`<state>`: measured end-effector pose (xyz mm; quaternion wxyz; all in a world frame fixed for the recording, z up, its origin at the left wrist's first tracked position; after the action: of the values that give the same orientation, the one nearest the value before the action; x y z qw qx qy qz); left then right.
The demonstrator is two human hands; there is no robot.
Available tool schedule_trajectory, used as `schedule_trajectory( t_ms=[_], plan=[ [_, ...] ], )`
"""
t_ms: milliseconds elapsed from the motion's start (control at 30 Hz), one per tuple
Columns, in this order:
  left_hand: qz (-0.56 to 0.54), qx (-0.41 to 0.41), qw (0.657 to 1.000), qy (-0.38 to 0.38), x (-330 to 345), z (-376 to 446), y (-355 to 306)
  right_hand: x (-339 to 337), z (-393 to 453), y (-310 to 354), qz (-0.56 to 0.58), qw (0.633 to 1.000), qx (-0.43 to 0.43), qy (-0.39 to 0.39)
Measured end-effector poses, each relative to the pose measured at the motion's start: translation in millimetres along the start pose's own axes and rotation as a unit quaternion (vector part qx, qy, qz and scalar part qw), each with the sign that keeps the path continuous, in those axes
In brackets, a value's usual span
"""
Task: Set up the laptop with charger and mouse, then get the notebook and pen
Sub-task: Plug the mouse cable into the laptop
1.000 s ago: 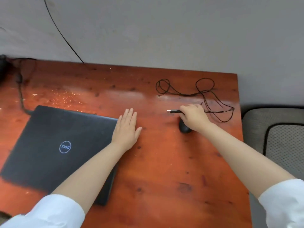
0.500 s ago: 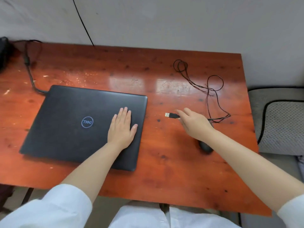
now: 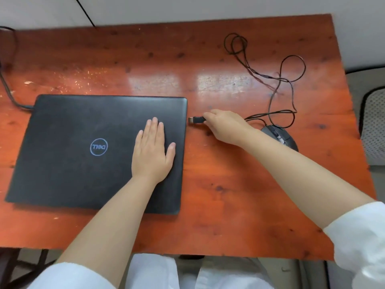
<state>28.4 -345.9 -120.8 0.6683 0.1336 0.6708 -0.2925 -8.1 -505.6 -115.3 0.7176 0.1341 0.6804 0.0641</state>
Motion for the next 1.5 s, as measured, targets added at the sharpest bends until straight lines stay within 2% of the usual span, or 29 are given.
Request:
schedule_trajectory(
  t_ms=[100, 400, 600, 733, 867, 933, 1033, 1233, 1400, 1500],
  plan=[
    [-0.008, -0.004, 1.0, -0.001, 2.0, -0.6, 0.3, -4.5, -1.2, -1.4, 0.023, 0.999, -0.011, -0.023],
    [-0.004, -0.018, 1.0, 0.008, -0.4, 0.2, -1.5, 5.9, 3.4, -2.1, 0.055, 0.996, -0.055, 0.034],
    [-0.003, -0.026, 1.0, 0.004, -2.7, 0.6, -2.2, 7.9, 8.5, -1.2, 0.04, 0.993, -0.103, 0.036],
    [0.005, -0.027, 1.0, 0.003, -3.5, 0.3, -3.2, 5.6, 8.6, 0.1, 0.043, 0.993, -0.108, -0.002],
    [0.009, -0.035, 0.999, 0.011, -4.2, -0.5, -4.5, -6.8, 3.6, 6.3, 0.055, 0.986, -0.102, -0.123],
    [0.017, -0.037, 0.999, 0.014, -3.3, -0.4, -4.3, -9.9, -2.1, 7.8, 0.061, 0.984, -0.072, -0.153],
    [0.025, -0.037, 0.999, 0.016, -1.7, -0.2, -2.7, -10.4, -1.2, 6.6, 0.071, 0.983, -0.044, -0.161],
    [0.021, -0.036, 0.999, 0.015, -1.5, -0.4, -1.6, -7.5, 8.4, 7.4, 0.099, 0.983, -0.05, -0.147],
    [0.026, -0.028, 0.999, 0.014, -1.9, 0.1, -3.2, -10.3, 7.0, 9.4, 0.099, 0.978, -0.055, -0.175],
    [0.031, -0.028, 0.999, 0.021, -1.9, 0.2, -2.9, -7.8, 4.1, 16.8, 0.113, 0.978, -0.056, -0.165]
  ],
)
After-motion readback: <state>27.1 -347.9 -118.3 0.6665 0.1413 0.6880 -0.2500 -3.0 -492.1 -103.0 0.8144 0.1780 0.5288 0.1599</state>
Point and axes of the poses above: each hand's wrist, its own z-axis towards the middle knuckle, its own x-axis out of the palm, y = z × x, the point moved 7 cm from there along z, towards the middle knuckle, and after that the axes turned 13 degrees about -y, right-handed, at the moved point
